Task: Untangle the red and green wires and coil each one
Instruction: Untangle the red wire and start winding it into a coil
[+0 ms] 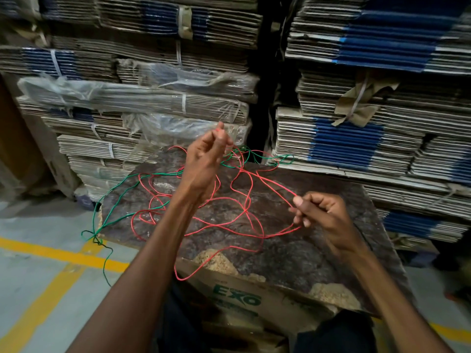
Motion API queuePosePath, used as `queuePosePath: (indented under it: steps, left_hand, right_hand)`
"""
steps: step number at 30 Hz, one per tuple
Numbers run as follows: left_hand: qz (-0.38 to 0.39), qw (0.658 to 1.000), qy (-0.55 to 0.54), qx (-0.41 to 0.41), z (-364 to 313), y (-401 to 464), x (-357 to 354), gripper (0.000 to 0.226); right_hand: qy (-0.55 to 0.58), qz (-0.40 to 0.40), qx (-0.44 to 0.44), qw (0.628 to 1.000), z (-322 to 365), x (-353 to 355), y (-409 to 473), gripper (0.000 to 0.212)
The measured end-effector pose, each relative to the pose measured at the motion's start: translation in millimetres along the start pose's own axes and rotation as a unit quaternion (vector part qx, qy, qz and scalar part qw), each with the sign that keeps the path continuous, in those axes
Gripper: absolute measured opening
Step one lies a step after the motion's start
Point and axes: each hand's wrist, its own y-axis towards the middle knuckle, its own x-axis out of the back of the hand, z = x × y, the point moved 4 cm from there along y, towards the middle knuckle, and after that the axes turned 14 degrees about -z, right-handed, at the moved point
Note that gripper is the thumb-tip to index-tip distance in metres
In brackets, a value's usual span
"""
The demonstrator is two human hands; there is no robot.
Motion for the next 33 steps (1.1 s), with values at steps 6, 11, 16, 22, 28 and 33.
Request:
queuePosePath:
  steps: [6,11,16,22,28,33]
  left_hand:
    - [0.131,0.936,0.308,-0.113,27.5,2.5,5.7,0.028]
    - [0.155,0.878,0.418,-0.174,26.4,14.1,19.2,0.025]
    - [0.198,0.846,0.47,-0.158,29.8,22.5,40.3,0.044]
    - [0.274,0.852,0.44,-0.075,33.7,-4.2,43.5,0.058]
    - [0.318,0.876,0.356,0.073,25.9,-41.0,38.4,0.029]
    - [0.372,0.883,0.255,0.134,12.1,-70.6,26.1,0.026]
  right_hand:
    - [0.015,0.052,0.014,0.998,16.7,-0.9,2.3,0.026]
    - [0.011,0.052,0.025,0.998,36.6,10.7,5.5,0.021]
    - [-0.136,0.024,0.125,0.983,51.7,14.8,20.7,0.019]
    - [-0.174,-0.038,0.215,0.96,69.6,14.0,49.3,0.016]
    - [-0.184,-0.112,0.276,0.937,66.3,8.5,79.2,0.008]
    - [-0.201,-0.14,0.261,0.934,53.1,-2.9,99.3,0.025]
